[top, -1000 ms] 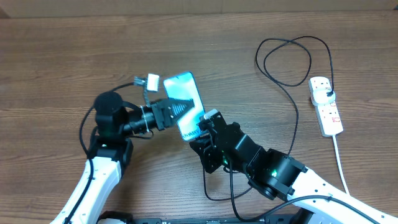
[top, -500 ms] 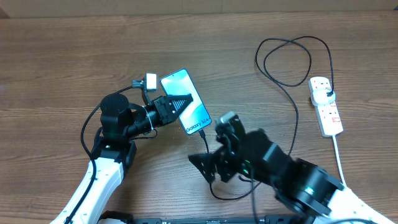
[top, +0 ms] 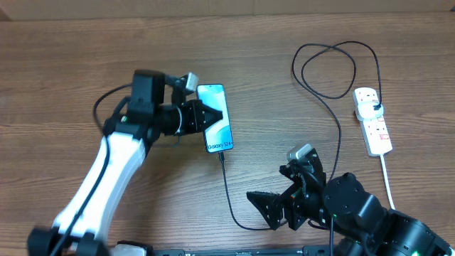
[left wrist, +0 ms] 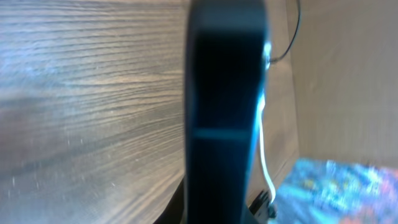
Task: Plug charger to phone and switch on socket
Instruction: 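Lower the phone flat onto the table with the left gripper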
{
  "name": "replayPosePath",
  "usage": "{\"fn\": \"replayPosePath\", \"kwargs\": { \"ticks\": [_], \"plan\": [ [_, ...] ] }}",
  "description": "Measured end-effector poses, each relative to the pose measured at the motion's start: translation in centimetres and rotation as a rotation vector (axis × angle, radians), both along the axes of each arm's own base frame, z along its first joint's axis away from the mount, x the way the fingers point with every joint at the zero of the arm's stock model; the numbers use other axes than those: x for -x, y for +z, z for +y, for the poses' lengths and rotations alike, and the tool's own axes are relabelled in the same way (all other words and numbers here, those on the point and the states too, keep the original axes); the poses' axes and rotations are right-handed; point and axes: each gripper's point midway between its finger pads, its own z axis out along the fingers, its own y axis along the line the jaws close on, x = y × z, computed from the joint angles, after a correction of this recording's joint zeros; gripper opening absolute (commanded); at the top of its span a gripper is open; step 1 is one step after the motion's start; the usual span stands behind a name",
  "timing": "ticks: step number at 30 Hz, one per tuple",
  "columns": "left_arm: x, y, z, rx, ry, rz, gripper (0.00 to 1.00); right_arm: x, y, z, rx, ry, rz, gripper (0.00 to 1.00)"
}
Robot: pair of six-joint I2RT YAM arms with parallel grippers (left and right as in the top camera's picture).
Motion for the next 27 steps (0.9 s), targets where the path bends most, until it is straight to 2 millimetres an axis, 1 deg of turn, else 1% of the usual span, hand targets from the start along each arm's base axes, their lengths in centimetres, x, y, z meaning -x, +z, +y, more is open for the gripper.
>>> {"fn": "replayPosePath", "kwargs": {
  "ticks": [1, 4, 5, 9, 13, 18, 23, 27],
  "plan": [
    [-0.3, -0.7, -0.2, 0.000, -0.032, 0.001, 0.04, 0.0, -0.1, 0.0, 0.005, -0.001, 0.003, 1.00],
    [-0.7, -4.5, -0.5, 0.002, -0.112, 0.051, 0.04, 0.1, -0.5, -0.2, 0.019, 0.000, 0.013, 1.00],
    [-0.8, -6.3, -0.3, -0.002, -0.129, 0.087, 0.04, 0.1, -0.6, -0.2, 0.023, -0.001, 0.016, 1.00],
    [-0.9, -10.6, 0.7, -0.013, -0.150, 0.164, 0.04, 0.3, -0.9, -0.4, 0.034, -0.001, 0.025, 1.00],
    [-0.8, -12.5, 1.9, -0.044, -0.148, 0.187, 0.04, 0.3, -1.0, -0.5, 0.041, -0.003, 0.029, 1.00],
    [-0.3, -14.3, 3.5, -0.162, -0.156, 0.194, 0.04, 0.2, -1.2, -0.4, 0.047, -0.003, 0.033, 1.00],
    [-0.1, -15.8, 4.2, -0.221, -0.192, 0.179, 0.04, 0.0, -1.8, -0.1, 0.068, -0.003, 0.047, 1.00],
    [0.0, -16.1, 4.1, -0.215, -0.202, 0.182, 0.04, -0.2, -2.3, 0.1, 0.086, -0.004, 0.061, 1.00]
  ]
}}
